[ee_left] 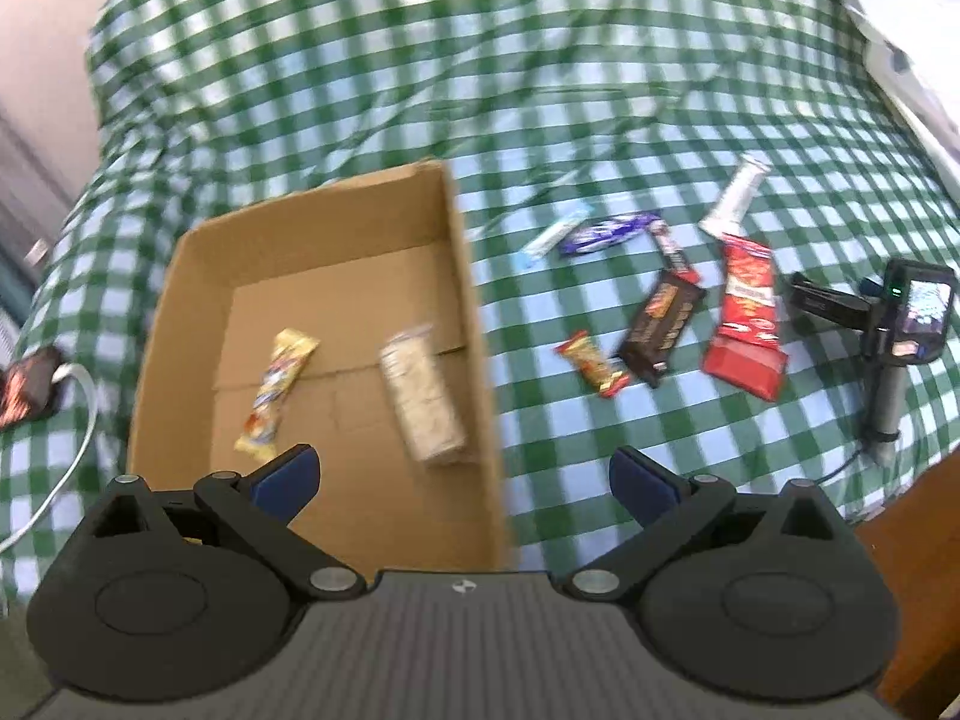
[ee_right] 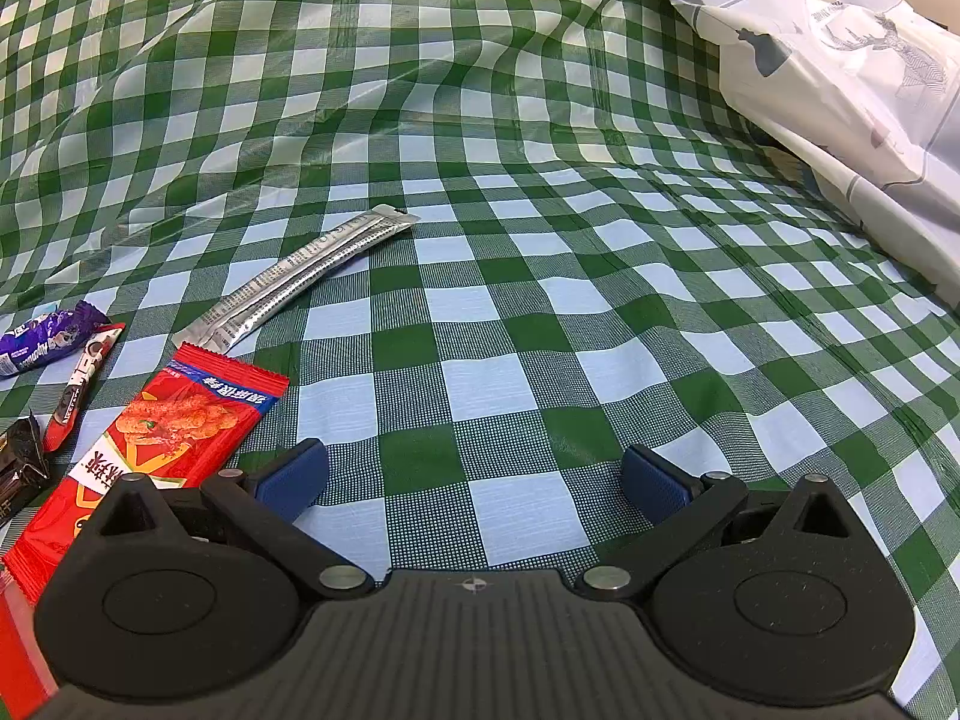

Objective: Organize snacks
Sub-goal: 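Withdraw both tools from the box and move toward the remaining snacks, then grasp the red spicy-strip packet with the right tool while the left tool grasps the dark chocolate bar, then carry both packets over the box and open both tools to drop them inside, then move both tools back toward the small red pack and candy bars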

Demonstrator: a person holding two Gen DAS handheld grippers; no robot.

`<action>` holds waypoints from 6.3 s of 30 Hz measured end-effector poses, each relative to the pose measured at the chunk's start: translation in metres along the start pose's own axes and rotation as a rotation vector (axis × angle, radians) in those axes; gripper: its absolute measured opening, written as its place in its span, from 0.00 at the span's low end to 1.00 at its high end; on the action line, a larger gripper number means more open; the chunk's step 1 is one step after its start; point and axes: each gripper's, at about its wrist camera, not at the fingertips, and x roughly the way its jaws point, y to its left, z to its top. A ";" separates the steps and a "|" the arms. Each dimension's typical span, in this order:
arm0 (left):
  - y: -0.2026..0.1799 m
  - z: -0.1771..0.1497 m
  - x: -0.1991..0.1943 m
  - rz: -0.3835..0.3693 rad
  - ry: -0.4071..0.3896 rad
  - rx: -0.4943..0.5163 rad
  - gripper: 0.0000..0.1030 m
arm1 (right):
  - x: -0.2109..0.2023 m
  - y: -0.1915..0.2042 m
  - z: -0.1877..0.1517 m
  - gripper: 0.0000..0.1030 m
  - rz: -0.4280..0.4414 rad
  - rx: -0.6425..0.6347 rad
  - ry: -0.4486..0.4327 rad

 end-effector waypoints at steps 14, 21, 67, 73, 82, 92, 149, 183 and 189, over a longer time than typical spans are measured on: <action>-0.125 0.068 0.140 -0.089 0.044 0.248 1.00 | 0.000 0.000 -0.001 1.00 0.001 -0.001 -0.001; -0.149 0.089 0.237 -0.121 0.185 0.247 1.00 | 0.001 0.000 0.000 1.00 -0.002 -0.006 0.003; 0.079 -0.001 0.002 -0.348 -0.102 -0.133 0.42 | -0.233 0.099 0.085 0.47 1.036 0.708 0.070; 0.140 -0.053 -0.027 -0.311 -0.107 -0.221 0.42 | -0.282 0.138 0.092 0.47 1.117 0.670 0.081; 0.209 -0.104 -0.051 -0.263 -0.149 -0.335 0.42 | -0.323 0.193 0.095 0.48 1.157 0.584 0.123; 0.225 -0.121 -0.060 -0.245 -0.176 -0.365 0.42 | -0.338 0.227 0.090 0.48 1.132 0.486 0.160; 0.241 -0.042 0.092 -0.143 0.008 -0.378 1.00 | -0.194 0.306 0.082 0.94 0.807 0.297 0.325; 0.192 -0.141 -0.086 -0.171 -0.146 -0.391 1.00 | -0.362 0.234 0.044 1.00 1.104 0.559 0.217; 0.181 -0.140 -0.091 -0.184 -0.125 -0.417 1.00 | -0.364 0.225 0.041 1.00 1.145 0.643 0.262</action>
